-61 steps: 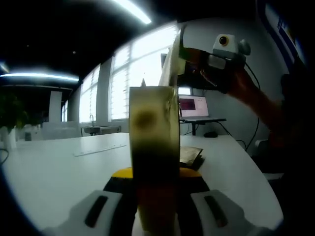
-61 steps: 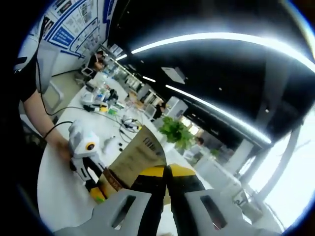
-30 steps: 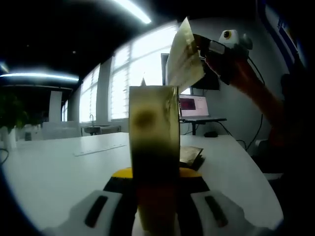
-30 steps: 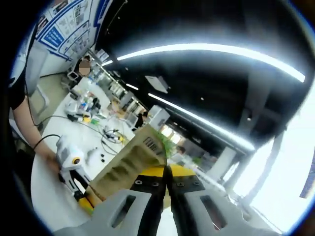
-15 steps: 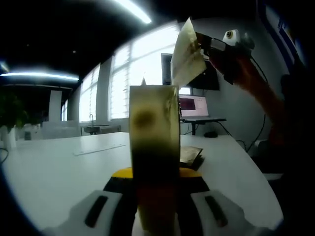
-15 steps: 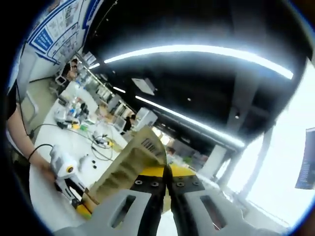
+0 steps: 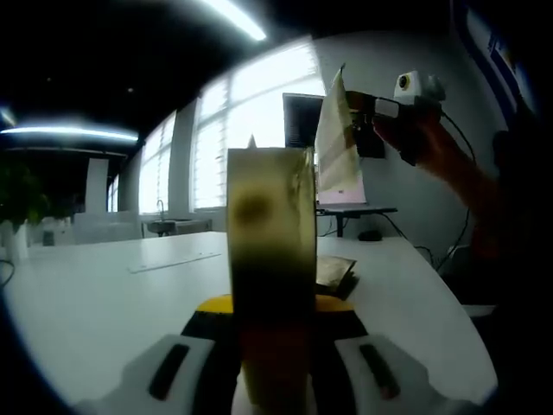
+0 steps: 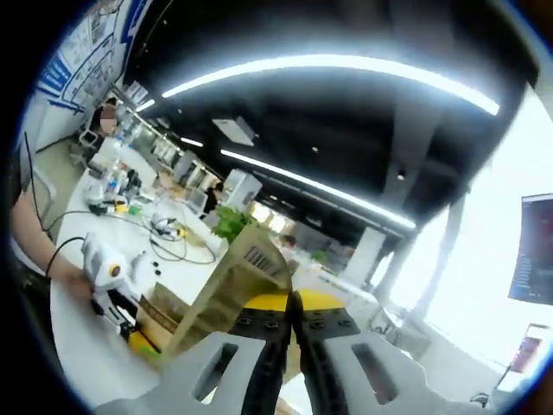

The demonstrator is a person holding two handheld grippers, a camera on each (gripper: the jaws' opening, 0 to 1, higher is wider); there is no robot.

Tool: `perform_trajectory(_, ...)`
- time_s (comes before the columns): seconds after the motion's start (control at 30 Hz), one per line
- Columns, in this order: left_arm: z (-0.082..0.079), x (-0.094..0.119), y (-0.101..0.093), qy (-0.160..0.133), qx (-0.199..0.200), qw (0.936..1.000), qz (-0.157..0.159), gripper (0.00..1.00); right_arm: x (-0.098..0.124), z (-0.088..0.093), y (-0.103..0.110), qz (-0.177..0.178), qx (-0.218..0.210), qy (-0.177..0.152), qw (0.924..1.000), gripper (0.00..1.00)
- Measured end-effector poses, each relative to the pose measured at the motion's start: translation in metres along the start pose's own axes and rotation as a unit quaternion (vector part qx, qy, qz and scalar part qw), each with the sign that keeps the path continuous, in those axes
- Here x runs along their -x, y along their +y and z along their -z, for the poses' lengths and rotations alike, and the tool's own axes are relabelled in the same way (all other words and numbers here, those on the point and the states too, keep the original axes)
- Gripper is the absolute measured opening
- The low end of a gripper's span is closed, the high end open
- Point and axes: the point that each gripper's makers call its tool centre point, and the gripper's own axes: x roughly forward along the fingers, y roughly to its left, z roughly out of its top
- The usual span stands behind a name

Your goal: Extract single mask from mask box in order stack masks on table

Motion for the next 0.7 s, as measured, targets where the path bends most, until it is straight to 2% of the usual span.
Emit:
perform_trajectory(0.23,0.000,0.000,0.000,0.001,0.000,1.0000,0.000,0.31,-0.002,0.013,-0.009,0.012,0.015,0.018,0.9997,0.00)
perform_trajectory(0.53,0.001,0.000,0.000,0.001,-0.001,1.0000,0.000,0.31,-0.009,0.049,-0.016,0.022,0.009,0.061,0.9979,0.00)
perform_trajectory(0.7,0.001,0.000,0.001,0.001,0.000,1.0000,0.000,0.31,-0.012,0.060,-0.020,0.021,0.007,0.070,0.9973,0.00)
